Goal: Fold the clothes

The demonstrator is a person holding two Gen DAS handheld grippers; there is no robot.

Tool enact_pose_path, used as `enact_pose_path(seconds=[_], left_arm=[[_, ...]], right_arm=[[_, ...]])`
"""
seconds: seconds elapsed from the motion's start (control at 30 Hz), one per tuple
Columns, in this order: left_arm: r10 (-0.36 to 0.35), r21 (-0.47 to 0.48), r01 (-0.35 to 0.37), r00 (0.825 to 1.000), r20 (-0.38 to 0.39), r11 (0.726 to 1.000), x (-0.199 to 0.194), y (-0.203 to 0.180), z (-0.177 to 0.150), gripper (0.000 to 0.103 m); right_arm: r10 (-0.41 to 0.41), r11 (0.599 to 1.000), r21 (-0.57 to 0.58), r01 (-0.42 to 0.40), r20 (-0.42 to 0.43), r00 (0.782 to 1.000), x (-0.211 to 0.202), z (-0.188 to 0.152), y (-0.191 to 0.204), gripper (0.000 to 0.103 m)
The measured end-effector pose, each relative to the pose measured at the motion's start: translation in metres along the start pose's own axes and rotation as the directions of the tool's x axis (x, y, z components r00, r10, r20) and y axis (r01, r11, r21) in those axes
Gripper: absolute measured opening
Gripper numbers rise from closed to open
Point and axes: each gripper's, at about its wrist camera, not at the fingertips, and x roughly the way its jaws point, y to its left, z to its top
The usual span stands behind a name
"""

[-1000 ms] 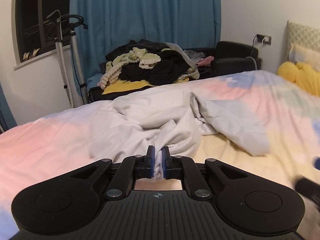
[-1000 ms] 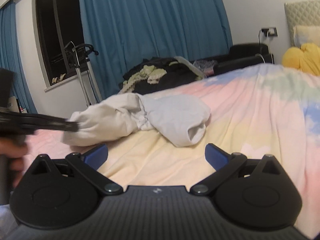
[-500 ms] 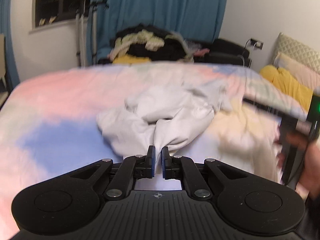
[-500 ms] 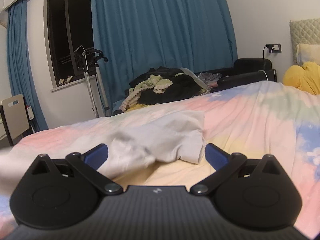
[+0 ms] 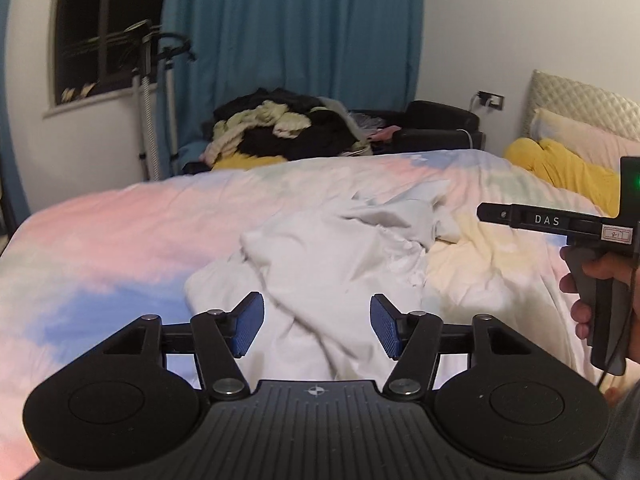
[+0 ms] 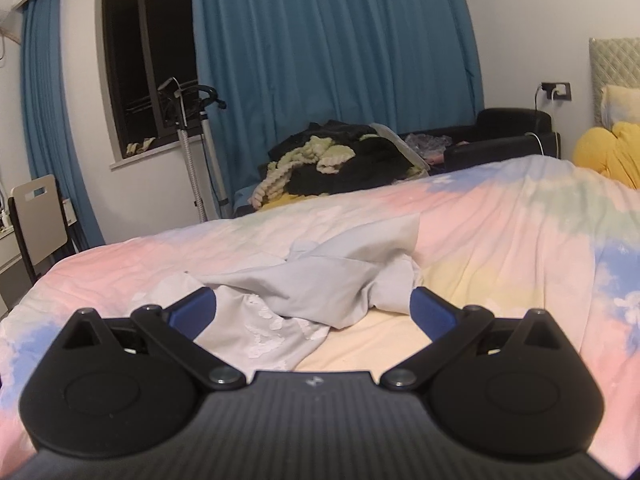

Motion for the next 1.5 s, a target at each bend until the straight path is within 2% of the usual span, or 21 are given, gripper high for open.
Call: enact_pose_path(seconds=[0.13, 0.27, 0.43, 0.53, 0.67, 0.73, 0.77, 0.83, 0.87, 0.9, 1.0, 1.17, 1.23, 1.33, 1.5], left_arm=[[-0.003, 0.066, 0.003, 1.0, -0.005, 0.998, 0.053, -0.012, 0.021, 0.067], [-0.002, 0.143, 0.005, 1.0, -0.02, 0.99, 0.121, -0.019, 0.04, 0.067], [0.05, 0.078, -0.046, 0.997, -0.051, 0.996, 0.209, -0.013, 0.079, 0.067], [0.079, 0.034, -0.076, 0.994, -0.077, 0.997, 0.26, -0.008, 0.102, 0.067], [0.082, 0.013, -0.081, 0.974, -0.212, 0.997, 0.313, 0.023, 0.108, 0.069], [0.04, -0.003, -0.043, 0.948, -0.317, 0.999, 0.33, 0.031, 0.103, 0.07], [0.026, -0.002, -0.029, 0.945, -0.326, 1.0, 0.33, 0.033, 0.1, 0.07], [0.001, -0.001, -0.001, 0.939, -0.344, 1.0, 0.328, 0.037, 0.093, 0.056], [-0.005, -0.007, 0.003, 0.94, -0.342, 1.0, 0.321, 0.038, 0.091, 0.026], [-0.01, -0.012, 0.007, 0.942, -0.336, 1.0, 0.314, 0.039, 0.088, 0.009], [-0.027, -0.004, 0.026, 0.968, -0.249, 1.0, 0.274, 0.035, 0.084, 0.006], [-0.109, -0.008, 0.109, 0.984, -0.141, 0.994, 0.183, 0.016, 0.069, 0.005], [-0.144, -0.008, 0.144, 0.984, -0.101, 0.99, 0.146, 0.009, 0.063, 0.005], [-0.215, -0.01, 0.215, 0.971, -0.104, 0.977, 0.106, -0.017, 0.054, 0.005], [-0.231, -0.056, 0.226, 0.966, -0.116, 0.973, 0.083, -0.024, 0.013, 0.005]], right_arm=[[-0.022, 0.999, 0.025, 0.023, -0.033, 0.999, 0.007, 0.0, -0.008, 0.103], [-0.045, 0.996, 0.073, 0.047, -0.03, 0.999, 0.014, 0.001, -0.023, 0.103], [-0.057, 0.987, 0.15, 0.063, -0.043, 0.997, 0.029, -0.003, -0.043, 0.103], [-0.033, 0.981, 0.188, 0.044, -0.06, 0.998, 0.037, -0.008, -0.051, 0.103], [-0.009, 0.979, 0.204, 0.026, -0.084, 0.996, 0.053, -0.014, -0.056, 0.103], [0.033, 0.969, 0.248, -0.009, -0.093, 0.995, 0.06, -0.016, -0.062, 0.103], [0.06, 0.961, 0.276, -0.032, -0.093, 0.994, 0.064, -0.017, -0.065, 0.103], [0.097, 0.946, 0.318, -0.066, -0.084, 0.992, 0.068, -0.018, -0.07, 0.103], [0.101, 0.943, 0.325, -0.07, -0.081, 0.992, 0.069, -0.018, -0.07, 0.103], [0.105, 0.942, 0.328, -0.074, -0.079, 0.991, 0.071, -0.017, -0.071, 0.103], [0.121, 0.945, 0.315, -0.093, -0.071, 0.99, 0.071, -0.016, -0.067, 0.103], [0.133, 0.96, 0.251, -0.124, -0.016, 0.991, 0.055, -0.006, -0.055, 0.103], [0.134, 0.966, 0.223, -0.131, 0.004, 0.991, 0.046, -0.001, -0.05, 0.103], [0.146, 0.973, 0.174, -0.149, 0.027, 0.989, 0.034, 0.005, -0.041, 0.103], [0.172, 0.978, 0.115, -0.176, 0.039, 0.984, 0.018, 0.011, -0.029, 0.103]])
